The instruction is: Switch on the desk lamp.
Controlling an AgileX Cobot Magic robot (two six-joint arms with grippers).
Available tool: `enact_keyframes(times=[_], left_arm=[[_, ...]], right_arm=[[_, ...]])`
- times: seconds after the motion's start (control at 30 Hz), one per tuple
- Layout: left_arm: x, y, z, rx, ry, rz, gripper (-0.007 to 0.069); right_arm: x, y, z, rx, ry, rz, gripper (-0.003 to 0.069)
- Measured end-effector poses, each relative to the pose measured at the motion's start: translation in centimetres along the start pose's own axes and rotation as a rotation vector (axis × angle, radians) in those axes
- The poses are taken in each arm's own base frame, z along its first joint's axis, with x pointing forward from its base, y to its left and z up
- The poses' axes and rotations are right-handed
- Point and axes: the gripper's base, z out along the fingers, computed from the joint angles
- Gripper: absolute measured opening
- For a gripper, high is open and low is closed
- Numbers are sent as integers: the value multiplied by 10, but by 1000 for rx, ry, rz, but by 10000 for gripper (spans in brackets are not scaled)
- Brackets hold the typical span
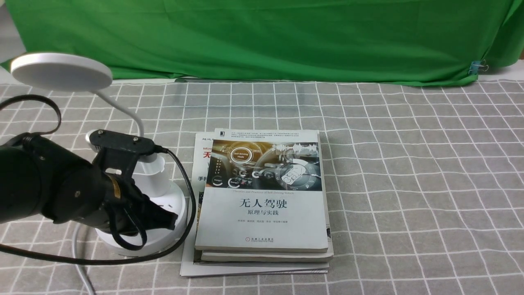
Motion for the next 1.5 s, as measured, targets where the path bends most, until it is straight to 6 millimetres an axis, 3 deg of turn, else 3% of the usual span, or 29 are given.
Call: enact_keyframes(times=[0.43,0.8,1.17,1.47,1.5], left_arm=[[0,-1,6,6,-31,17,19],[2,2,-24,-5,-59,10,19],[13,-3,-31,50,26,-31,19],[46,-13,-82,214,-83,-79,19],[60,-13,-95,232,-146,-96,19]], right_arm=[[0,0,0,0,0,0,245],[0,0,0,0,0,0,245],[0,0,0,0,0,0,245],[0,0,0,0,0,0,245],[0,0,0,0,0,0,245]])
